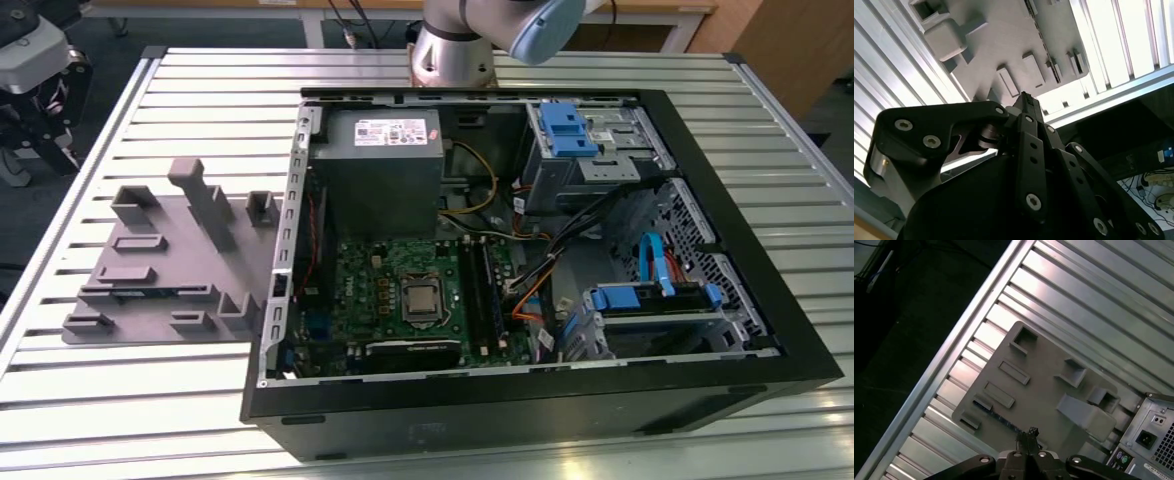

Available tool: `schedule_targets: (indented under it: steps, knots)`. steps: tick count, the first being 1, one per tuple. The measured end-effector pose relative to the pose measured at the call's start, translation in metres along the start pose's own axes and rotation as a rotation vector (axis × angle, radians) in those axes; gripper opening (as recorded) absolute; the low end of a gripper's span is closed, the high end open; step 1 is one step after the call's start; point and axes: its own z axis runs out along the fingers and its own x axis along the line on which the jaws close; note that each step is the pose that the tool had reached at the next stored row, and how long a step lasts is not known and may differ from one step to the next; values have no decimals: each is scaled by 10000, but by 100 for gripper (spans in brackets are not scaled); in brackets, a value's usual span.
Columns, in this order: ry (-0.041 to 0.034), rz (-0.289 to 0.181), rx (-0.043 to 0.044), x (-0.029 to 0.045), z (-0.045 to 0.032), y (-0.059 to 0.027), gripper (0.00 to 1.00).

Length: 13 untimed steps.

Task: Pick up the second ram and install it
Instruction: 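Pick up the second ram and move it above second insertion slot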

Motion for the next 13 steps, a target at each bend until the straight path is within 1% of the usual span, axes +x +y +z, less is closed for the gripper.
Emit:
schedule_targets:
  steps: [13]
  knots:
    - [21,-473,-11,0,0,0,11]
